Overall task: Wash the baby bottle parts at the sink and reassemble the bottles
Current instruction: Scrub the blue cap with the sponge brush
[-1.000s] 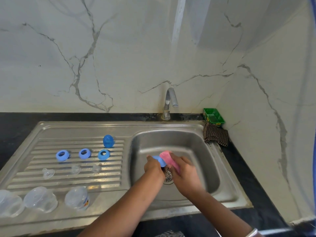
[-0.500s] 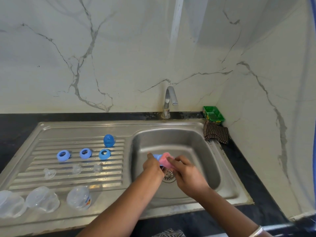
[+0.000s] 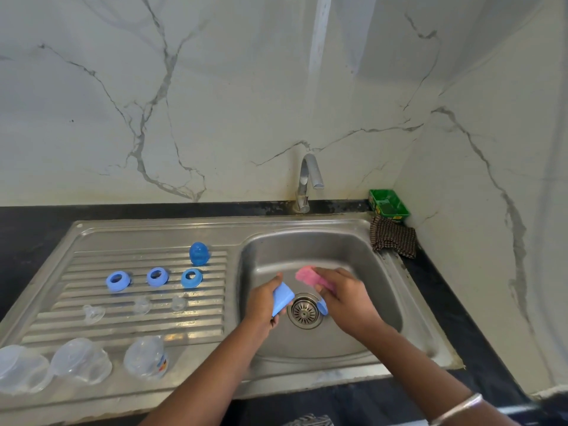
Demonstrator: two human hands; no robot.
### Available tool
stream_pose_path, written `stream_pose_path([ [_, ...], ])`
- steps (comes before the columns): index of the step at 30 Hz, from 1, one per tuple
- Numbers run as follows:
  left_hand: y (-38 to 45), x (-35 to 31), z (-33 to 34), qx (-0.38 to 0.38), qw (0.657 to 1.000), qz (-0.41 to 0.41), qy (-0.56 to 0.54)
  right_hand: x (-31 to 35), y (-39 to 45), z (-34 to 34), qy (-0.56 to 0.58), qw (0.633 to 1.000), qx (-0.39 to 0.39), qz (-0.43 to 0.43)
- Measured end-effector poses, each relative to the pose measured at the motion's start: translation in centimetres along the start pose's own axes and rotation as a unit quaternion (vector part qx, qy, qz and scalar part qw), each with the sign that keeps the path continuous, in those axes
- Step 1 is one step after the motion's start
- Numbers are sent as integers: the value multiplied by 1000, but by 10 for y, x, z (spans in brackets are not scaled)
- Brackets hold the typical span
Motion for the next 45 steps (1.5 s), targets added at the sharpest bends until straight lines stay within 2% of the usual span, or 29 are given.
stream_pose_path([
  [3, -7, 1, 6, 27, 999, 2, 35, 6, 4, 3, 8, 999, 27, -20],
  [7, -11, -7, 8, 22, 999, 29, 14, 14, 4, 8, -18, 992, 79, -99],
  [14, -12, -10, 9, 21, 994, 89, 52, 25, 8, 5, -45, 959, 219, -173],
  [19, -15, -23, 12, 23, 971, 209, 117, 19, 24, 0, -33, 986, 156, -49],
  [22, -18, -26, 14, 25, 955, 262, 135, 19, 25, 5, -40, 982, 181, -26],
  [26, -17, -28, 7, 9, 966, 245, 80, 18, 16, 7, 11, 967, 249, -44],
  [30, -17, -29, 5, 3, 971, 226, 75, 11, 11, 6, 30, 965, 259, -30],
  [36, -18, -31, 0, -16, 964, 235, 123, -10, 1, -2, -180, 933, 310, -36],
  [39, -21, -29, 7, -18, 947, 277, 159, -6, 0, -1, -225, 934, 275, -39],
  [43, -21, -34, 16, -26, 898, 365, 244, 10, 0, 13, -245, 938, 238, -62],
  [45, -18, -38, 18, -27, 892, 378, 248, 14, -3, 15, -276, 934, 208, -91],
])
Point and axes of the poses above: each hand's wrist, its own y-axis towards the middle knuckle, its own z-axis out of the palm, x = y × z, the point moved 6 cm from there along y, towards the middle knuckle, and after that the axes turned 14 degrees about -y, right-handed, at the moved point
